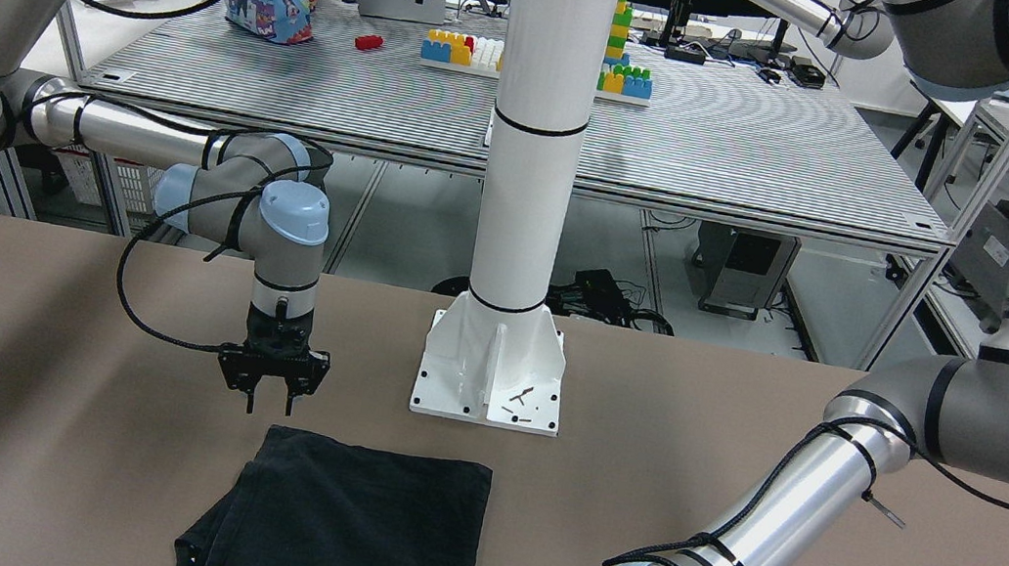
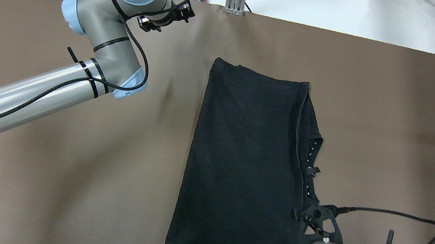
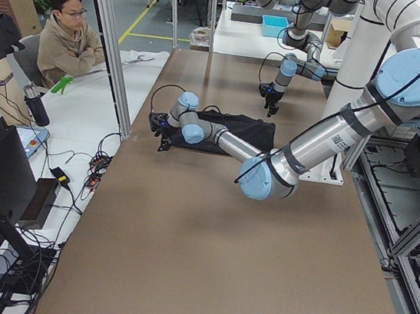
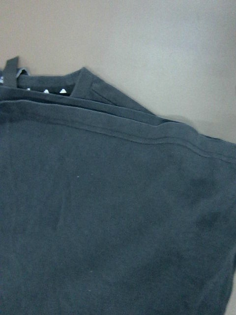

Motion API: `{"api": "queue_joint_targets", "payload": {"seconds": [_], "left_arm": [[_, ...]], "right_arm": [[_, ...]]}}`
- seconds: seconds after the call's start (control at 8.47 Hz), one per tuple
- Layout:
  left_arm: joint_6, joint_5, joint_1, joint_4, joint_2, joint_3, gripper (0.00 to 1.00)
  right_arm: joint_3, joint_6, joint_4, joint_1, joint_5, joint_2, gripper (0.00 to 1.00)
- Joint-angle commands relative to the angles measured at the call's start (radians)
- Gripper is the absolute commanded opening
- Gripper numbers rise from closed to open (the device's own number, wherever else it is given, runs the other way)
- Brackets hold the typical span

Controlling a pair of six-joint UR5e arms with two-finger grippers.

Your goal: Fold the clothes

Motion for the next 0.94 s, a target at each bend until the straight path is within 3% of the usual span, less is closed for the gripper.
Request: {"api": "queue_joint_targets", "payload": {"seconds": [0.0, 0.24, 0.47, 0.83], "left_arm": [[0.0, 0.001, 0.002, 0.028, 0.001, -0.021, 0.87], [-0.015, 0.004, 0.014, 0.028, 0.001, -0.021, 0.88], [-0.017, 0.03, 0.026, 0.028, -0.001, -0.021, 0.88], [-0.022, 0.038, 0.028, 0.028, -0.001, -0.023, 0.88]], "right_arm": [[-0.187, -0.303, 0.021, 0.21, 0.007, 0.16, 0.95], [-0.35, -0.357, 0.092, 0.304, 0.01, 0.242, 0.95], [-0.529, -0.357, 0.259, 0.328, 0.013, 0.281, 0.95], [-0.572, -0.47, 0.289, 0.395, 0.071, 0.274, 0.95]]}}
